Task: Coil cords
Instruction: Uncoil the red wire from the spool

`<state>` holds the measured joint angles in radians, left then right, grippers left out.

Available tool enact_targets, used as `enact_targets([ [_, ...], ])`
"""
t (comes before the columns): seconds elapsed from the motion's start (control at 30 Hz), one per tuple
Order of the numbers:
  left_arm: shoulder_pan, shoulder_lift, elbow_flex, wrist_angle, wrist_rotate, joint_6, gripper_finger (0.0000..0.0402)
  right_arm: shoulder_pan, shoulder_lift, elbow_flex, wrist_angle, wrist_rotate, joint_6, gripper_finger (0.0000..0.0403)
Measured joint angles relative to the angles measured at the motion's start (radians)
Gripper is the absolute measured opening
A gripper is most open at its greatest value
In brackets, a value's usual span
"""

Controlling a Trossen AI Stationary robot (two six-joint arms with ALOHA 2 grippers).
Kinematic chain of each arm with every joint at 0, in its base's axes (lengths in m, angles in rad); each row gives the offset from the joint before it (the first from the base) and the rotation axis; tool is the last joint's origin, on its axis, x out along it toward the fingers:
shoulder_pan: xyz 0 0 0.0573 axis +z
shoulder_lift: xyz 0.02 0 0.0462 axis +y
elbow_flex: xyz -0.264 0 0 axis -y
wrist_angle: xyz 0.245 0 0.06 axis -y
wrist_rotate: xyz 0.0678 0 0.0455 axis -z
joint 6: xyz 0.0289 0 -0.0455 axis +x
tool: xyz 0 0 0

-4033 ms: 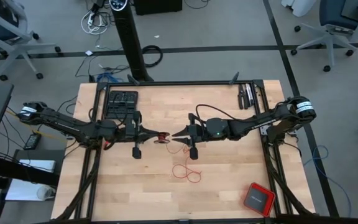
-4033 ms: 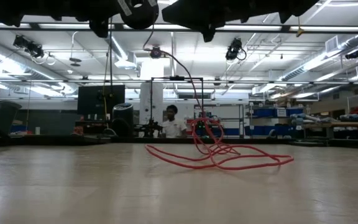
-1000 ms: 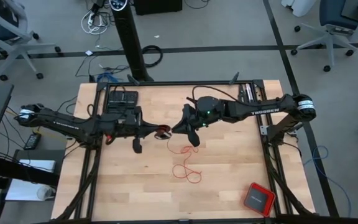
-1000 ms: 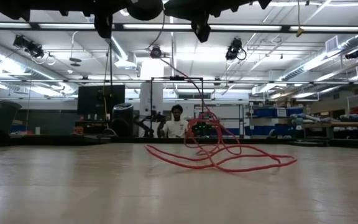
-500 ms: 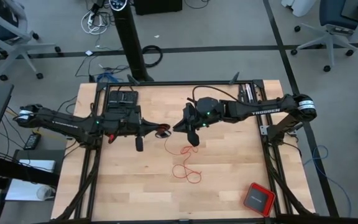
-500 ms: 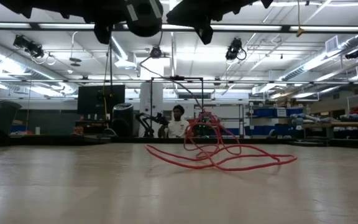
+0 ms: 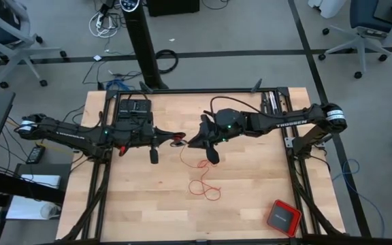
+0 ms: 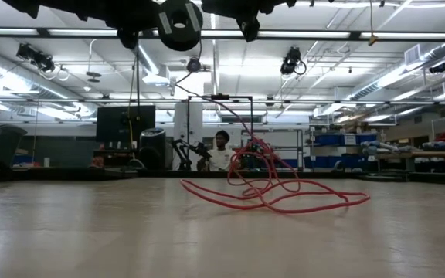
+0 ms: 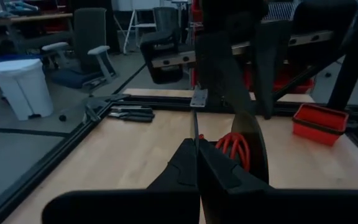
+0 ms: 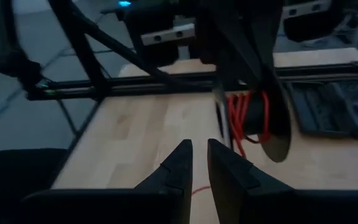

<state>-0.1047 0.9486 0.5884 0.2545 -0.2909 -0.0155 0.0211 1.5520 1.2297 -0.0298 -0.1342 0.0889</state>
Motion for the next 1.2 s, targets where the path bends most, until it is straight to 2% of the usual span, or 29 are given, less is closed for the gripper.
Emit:
enact_targets([
  [0.2, 0.000, 0.000, -0.001, -0.068, -0.007, 0.015, 0.0000, 0.009, 0.003, 0.000, -0.013, 0.044, -0.008, 0.0050],
  [0.3, 0.000, 0.000, -0.001, -0.152, 0.060, 0.145, 0.0000, 0.010, 0.003, 0.000, -0.053, 0.044, -0.006, 0.0050],
  [0.37, -0.011, 0.000, -0.001, -0.231, 0.069, 0.243, 0.0000, 0.010, 0.003, 0.000, -0.086, 0.042, -0.015, 0.0050],
  [0.47, -0.037, 0.001, -0.002, -0.276, 0.027, 0.354, 0.0000, 0.011, 0.015, 0.000, -0.098, 0.039, -0.032, 0.0051],
  [0.6, -0.063, 0.001, -0.002, -0.222, -0.065, 0.430, 0.0000, 0.016, 0.043, 0.000, -0.089, 0.056, -0.104, 0.0057],
  [0.7, -0.066, 0.001, -0.002, -0.152, -0.100, 0.408, 0.0000, 0.016, 0.051, -0.001, -0.089, 0.140, -0.109, 0.0064],
  [0.87, -0.066, 0.012, -0.001, -0.038, -0.104, 0.224, 0.0000, 0.011, 0.041, -0.001, -0.067, 0.305, -0.110, 0.0065],
  [1.03, -0.073, 0.026, -0.002, 0.024, -0.085, 0.140, 0.0000, 0.013, 0.043, -0.001, -0.057, 0.321, -0.188, 0.0062],
  [1.2, -0.101, 0.027, -0.002, 0.048, -0.056, 0.143, 0.0000, 0.018, 0.046, -0.001, -0.095, 0.337, -0.156, 0.0061],
])
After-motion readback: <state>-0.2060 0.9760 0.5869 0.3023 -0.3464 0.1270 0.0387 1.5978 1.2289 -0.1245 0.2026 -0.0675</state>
